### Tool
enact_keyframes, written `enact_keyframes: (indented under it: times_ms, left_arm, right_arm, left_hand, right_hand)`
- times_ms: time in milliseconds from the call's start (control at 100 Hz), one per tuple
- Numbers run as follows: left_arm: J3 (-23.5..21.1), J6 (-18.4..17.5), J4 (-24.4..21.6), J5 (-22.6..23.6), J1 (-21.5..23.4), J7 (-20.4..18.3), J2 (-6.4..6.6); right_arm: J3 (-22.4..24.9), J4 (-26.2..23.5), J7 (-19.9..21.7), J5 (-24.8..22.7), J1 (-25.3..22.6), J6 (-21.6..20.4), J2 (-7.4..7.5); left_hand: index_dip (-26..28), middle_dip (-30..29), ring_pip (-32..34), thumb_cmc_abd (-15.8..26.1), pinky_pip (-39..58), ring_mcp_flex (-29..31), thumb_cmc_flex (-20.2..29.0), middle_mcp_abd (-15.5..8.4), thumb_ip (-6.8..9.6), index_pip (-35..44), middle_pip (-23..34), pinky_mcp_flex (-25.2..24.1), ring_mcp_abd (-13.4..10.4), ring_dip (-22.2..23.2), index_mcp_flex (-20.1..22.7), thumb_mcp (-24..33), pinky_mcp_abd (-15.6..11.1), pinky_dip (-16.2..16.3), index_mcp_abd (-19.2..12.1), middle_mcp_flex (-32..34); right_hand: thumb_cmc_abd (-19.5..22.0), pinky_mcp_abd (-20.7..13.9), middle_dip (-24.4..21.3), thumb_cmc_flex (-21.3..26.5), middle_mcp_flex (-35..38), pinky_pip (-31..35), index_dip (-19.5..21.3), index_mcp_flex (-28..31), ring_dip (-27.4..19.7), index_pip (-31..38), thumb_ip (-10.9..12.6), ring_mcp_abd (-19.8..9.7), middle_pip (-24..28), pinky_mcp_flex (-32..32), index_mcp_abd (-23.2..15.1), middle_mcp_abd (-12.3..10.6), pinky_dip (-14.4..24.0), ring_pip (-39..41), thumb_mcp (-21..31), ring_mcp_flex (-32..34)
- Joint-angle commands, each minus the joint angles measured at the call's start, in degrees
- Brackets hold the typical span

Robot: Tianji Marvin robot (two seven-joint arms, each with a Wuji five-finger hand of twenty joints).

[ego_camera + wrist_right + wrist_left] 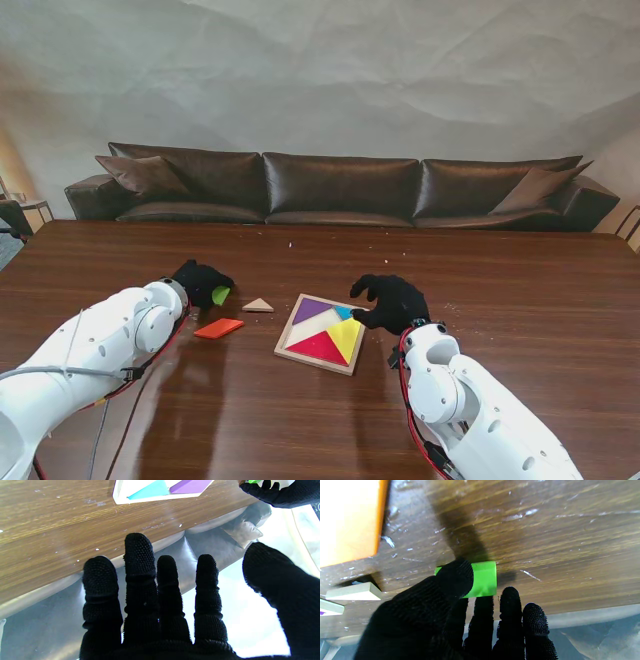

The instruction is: Assemble the tangram pieces into a square

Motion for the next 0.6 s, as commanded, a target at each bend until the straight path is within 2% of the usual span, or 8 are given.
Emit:
enact_keyframes:
  times_ms: [0,40,130,270,290,320,470,590]
  left_arm:
    - [0.90,0.13,1.91,-0.10,1.04,-1.10,-0.47]
    - [1.07,0.12,2.31,-0.23,0.95,-0.53,-0.62]
    - [1.39,0.03,3.54,-0.79,0.78,1.28,-1.17]
    - [0.95,0.04,4.15,-1.35,0.93,2.46,-1.60]
    - [0.82,0.08,4.13,-1.44,0.98,2.37,-1.61]
    - [0.58,0.11,4.04,-1.60,1.06,2.14,-1.62]
    - [0.05,0.20,3.99,-2.09,1.38,1.73,-1.72]
    - [-0.01,-0.25,4.82,-2.75,1.39,2.51,-2.12]
  right_arm:
    - [-0.12,-0.08,0.99,0.08,-0.29,-0.13,-0.15]
    - [-0.13,-0.10,1.03,0.13,-0.29,-0.10,-0.16]
    - [-0.17,-0.07,1.08,0.24,-0.26,-0.05,-0.17]
    - [-0.12,-0.06,1.23,0.34,-0.27,0.03,-0.16]
    - [-0.11,-0.07,1.26,0.39,-0.28,0.05,-0.16]
    - [-0.10,-0.08,1.30,0.46,-0.28,0.07,-0.16]
    - [-0.09,-0.02,1.55,0.56,-0.27,-0.06,-0.12]
    - [-0.13,0.10,1.70,0.70,-0.20,-0.14,-0.11]
  left_hand:
    - [1.66,11.22,1.51,-3.24,2.67,2.13,4.88,-0.55,-1.50,3.39,9.76,0.94,0.35,0.43,2.89,-2.39,0.48,0.58,0.29,14.86]
    - [1.83,14.85,1.19,-3.60,2.85,3.68,5.88,-0.28,-1.32,3.79,8.92,1.80,1.05,-0.03,3.77,-3.16,1.20,0.12,0.54,17.55]
    - [2.19,18.57,0.14,-3.99,3.49,7.23,6.85,0.19,-1.21,4.62,11.86,4.47,2.71,-0.88,5.49,-2.76,2.96,-0.33,1.53,20.36]
    - [2.99,22.66,-3.18,-4.45,4.22,11.51,7.60,0.98,-1.07,5.71,14.98,7.82,5.15,-1.40,7.16,-2.39,6.11,-1.77,2.49,21.29]
    - [3.06,23.06,-3.40,-4.46,4.30,12.10,7.73,2.15,-1.02,5.77,15.22,8.46,5.38,-1.35,7.29,-2.37,6.50,-1.94,2.78,21.15]
    - [3.30,23.81,-4.50,-4.44,4.27,13.67,8.10,2.18,-0.86,5.86,15.75,9.54,5.88,-0.80,7.52,-2.47,7.32,-2.67,3.07,20.91]
    - [3.92,26.28,-8.08,-4.57,3.22,17.80,10.03,1.87,-0.24,6.22,18.32,13.21,6.71,1.13,8.45,-2.63,8.00,-5.12,3.40,19.77]
    - [4.89,27.71,-11.81,-5.34,2.50,22.55,11.84,0.61,0.22,7.64,21.92,17.19,6.06,3.49,10.74,-2.81,7.68,-8.04,2.85,18.88]
  right_hand:
    - [-0.67,-0.87,-0.68,0.97,0.13,2.24,-0.39,0.66,0.47,-0.07,-0.69,-0.20,-0.56,-7.00,0.41,0.80,0.88,0.83,1.50,0.99]
    - [-0.58,-0.87,-0.69,0.97,0.10,2.24,-0.40,0.65,0.47,-0.08,-0.69,-0.19,-0.57,-7.00,0.43,0.75,0.88,0.83,1.52,0.99]
    - [-0.52,-0.84,-0.67,0.97,0.11,2.24,-0.42,0.62,0.48,-0.07,-0.68,-0.21,-0.55,-7.01,0.42,0.77,0.88,0.84,1.50,1.00]
    - [-0.55,-0.84,-0.69,1.00,0.03,2.24,-0.46,0.57,0.48,-0.07,-0.67,-0.16,-0.60,-7.01,0.47,0.84,0.87,0.83,1.49,1.00]
    - [-0.58,-0.84,-0.69,1.00,0.06,2.24,-0.46,0.62,0.48,-0.04,-0.67,-0.13,-0.59,-7.01,0.46,0.85,0.87,0.83,1.48,0.98]
    - [-0.54,-0.84,-0.69,1.04,0.05,2.25,-0.46,0.64,0.48,-0.03,-0.67,-0.12,-0.59,-7.01,0.54,0.85,0.87,0.83,1.51,0.98]
    - [-0.36,-0.85,-0.72,0.90,0.01,2.26,-0.50,0.64,0.48,-0.04,-0.67,-0.10,-0.67,-7.07,0.56,0.86,0.89,0.83,1.43,0.92]
    - [-0.19,-0.86,-0.76,0.96,0.04,2.28,-0.52,0.53,0.49,-0.07,-0.64,-0.14,-0.71,-7.08,0.66,0.94,0.90,0.85,1.41,0.94]
